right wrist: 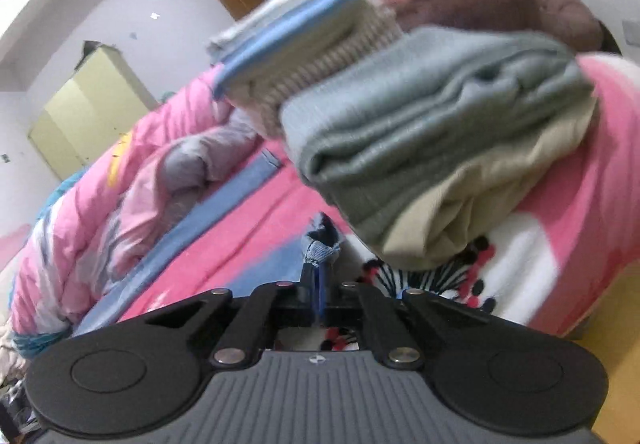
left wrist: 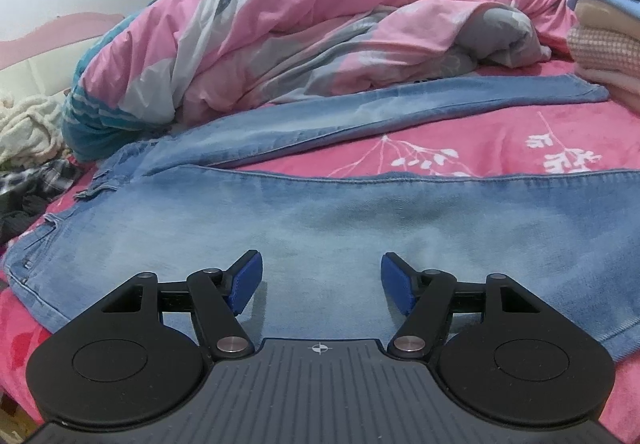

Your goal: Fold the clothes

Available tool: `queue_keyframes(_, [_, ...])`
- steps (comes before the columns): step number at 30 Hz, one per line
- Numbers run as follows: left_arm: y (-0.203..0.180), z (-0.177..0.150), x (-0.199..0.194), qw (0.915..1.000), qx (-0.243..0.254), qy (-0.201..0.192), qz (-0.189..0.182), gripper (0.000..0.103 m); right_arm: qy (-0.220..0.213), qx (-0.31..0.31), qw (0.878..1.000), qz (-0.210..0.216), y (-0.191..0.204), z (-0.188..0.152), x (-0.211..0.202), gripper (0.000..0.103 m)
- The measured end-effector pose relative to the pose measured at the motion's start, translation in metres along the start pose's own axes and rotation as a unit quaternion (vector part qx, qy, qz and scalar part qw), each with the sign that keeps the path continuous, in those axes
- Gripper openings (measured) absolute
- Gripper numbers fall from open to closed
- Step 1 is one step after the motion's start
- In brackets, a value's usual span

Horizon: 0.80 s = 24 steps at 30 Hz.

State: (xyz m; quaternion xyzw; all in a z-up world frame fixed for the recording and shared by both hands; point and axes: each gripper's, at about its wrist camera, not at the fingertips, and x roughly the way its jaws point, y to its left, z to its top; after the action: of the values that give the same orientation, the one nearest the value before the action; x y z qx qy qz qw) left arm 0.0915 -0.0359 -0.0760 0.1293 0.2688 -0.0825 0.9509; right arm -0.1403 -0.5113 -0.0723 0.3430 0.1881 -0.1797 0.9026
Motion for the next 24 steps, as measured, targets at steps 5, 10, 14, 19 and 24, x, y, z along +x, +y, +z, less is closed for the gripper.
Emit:
queue_keyframes(5, [-0.003, -0.001, 0.000, 1.0000, 0.003, 0.001, 0.004, 0.067, 0.032, -0.002, 0.998, -0.060, -0.018, -0.014, 0.011, 0.000])
queue_keyframes(10, [-0.002, -0.002, -0.001, 0.9999, 0.010, -0.001, 0.007, 0.067, -0.002, 0.002, 0.992, -0.127, -0.034, -0.008, -0.005, 0.002])
queue_keyframes(14, [-0.002, -0.002, -0.001, 0.9999, 0.011, 0.000, 0.009, 0.067, -0.032, -0.147, 0.988, -0.045, 0.028, -0.008, -0.012, 0.006])
queue_keyframes(19, [-0.002, -0.003, -0.005, 0.9998, 0.019, 0.004, 0.010, 0.067, 0.070, -0.356, 0.927, 0.094, 0.142, -0.052, 0.044, 0.021])
queue_keyframes(24, [-0.001, -0.005, -0.003, 0.9998, 0.019, 0.008, 0.009, 0.069, 0.151, -0.402, 0.894, 0.128, 0.192, -0.088, 0.090, 0.021])
